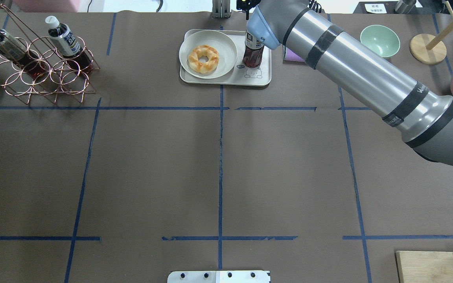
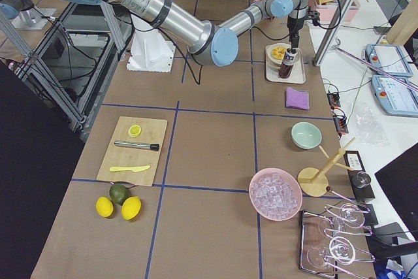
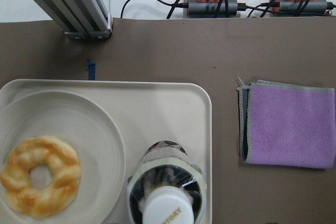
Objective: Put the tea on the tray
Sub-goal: 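Set the bottle down on the tray and open the right gripper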
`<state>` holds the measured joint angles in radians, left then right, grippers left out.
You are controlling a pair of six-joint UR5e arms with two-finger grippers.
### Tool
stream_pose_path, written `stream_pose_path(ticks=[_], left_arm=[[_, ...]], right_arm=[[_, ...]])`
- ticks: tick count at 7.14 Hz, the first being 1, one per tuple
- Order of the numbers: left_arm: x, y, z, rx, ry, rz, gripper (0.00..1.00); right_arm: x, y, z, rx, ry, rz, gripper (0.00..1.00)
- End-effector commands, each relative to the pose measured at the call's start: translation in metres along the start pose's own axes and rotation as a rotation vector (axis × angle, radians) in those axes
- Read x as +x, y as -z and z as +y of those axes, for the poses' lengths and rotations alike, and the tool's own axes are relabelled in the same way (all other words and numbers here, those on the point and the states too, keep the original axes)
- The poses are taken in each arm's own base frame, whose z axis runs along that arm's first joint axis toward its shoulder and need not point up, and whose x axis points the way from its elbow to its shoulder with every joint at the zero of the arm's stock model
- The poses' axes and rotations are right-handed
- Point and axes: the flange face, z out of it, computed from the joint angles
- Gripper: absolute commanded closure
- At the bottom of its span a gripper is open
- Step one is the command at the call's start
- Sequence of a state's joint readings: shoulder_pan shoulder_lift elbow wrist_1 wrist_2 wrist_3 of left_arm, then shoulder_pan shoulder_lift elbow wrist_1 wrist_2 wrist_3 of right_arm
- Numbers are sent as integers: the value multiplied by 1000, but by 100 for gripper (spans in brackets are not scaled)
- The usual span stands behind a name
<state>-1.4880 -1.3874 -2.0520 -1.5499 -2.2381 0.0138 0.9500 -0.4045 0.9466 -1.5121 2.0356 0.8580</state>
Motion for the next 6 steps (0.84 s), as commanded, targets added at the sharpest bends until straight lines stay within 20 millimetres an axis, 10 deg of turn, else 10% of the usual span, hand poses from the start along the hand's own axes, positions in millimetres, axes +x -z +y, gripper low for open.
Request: stream_pose_path(ticks=[1, 2, 3, 6], left_arm=[[0, 0, -1, 1, 0, 0, 0], [0, 0, -1, 1, -2, -2, 0], [-1, -1, 0, -1, -1, -2, 0], [-4, -4, 2, -9, 4, -1, 0]], right_arm=[[0, 6, -1, 8, 3, -8, 0], [4, 33, -4, 36, 14, -46, 0], [52, 52, 12, 24, 9, -126, 0], [267, 71, 119, 56, 94, -134, 0]])
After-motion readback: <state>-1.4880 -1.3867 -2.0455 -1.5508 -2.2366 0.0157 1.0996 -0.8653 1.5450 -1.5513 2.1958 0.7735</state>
